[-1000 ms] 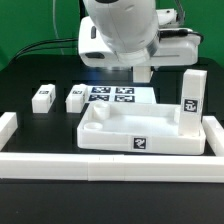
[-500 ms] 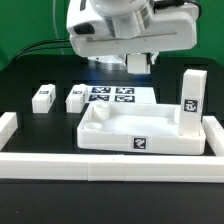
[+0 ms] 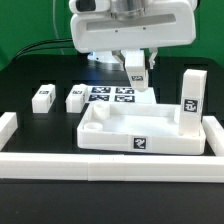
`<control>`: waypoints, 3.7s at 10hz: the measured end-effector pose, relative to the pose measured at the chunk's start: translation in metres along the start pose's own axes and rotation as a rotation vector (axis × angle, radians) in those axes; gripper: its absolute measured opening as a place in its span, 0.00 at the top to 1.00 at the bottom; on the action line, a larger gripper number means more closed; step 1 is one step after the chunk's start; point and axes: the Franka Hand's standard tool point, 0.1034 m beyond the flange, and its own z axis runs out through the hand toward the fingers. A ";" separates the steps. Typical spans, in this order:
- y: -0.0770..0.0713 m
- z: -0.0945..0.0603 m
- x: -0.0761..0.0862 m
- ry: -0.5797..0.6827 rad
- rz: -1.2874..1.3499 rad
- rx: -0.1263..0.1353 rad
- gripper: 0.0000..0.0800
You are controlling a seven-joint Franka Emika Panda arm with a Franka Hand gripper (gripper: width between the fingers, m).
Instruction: Assemble desk
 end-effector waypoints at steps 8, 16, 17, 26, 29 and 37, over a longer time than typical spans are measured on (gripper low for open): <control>0.021 -0.035 0.033 0.651 -0.045 -0.083 0.64; 0.088 -0.037 0.061 0.764 0.014 -0.145 0.64; 0.087 -0.035 0.068 0.771 0.008 -0.144 0.64; 0.056 -0.017 0.070 0.751 -0.012 -0.120 0.64; 0.060 -0.011 0.068 0.740 -0.011 -0.125 0.64; 0.061 -0.003 0.070 0.784 -0.018 -0.144 0.63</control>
Offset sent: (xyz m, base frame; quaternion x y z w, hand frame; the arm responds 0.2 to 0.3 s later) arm 0.0000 0.0000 0.0000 0.0000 0.1938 0.0000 0.9810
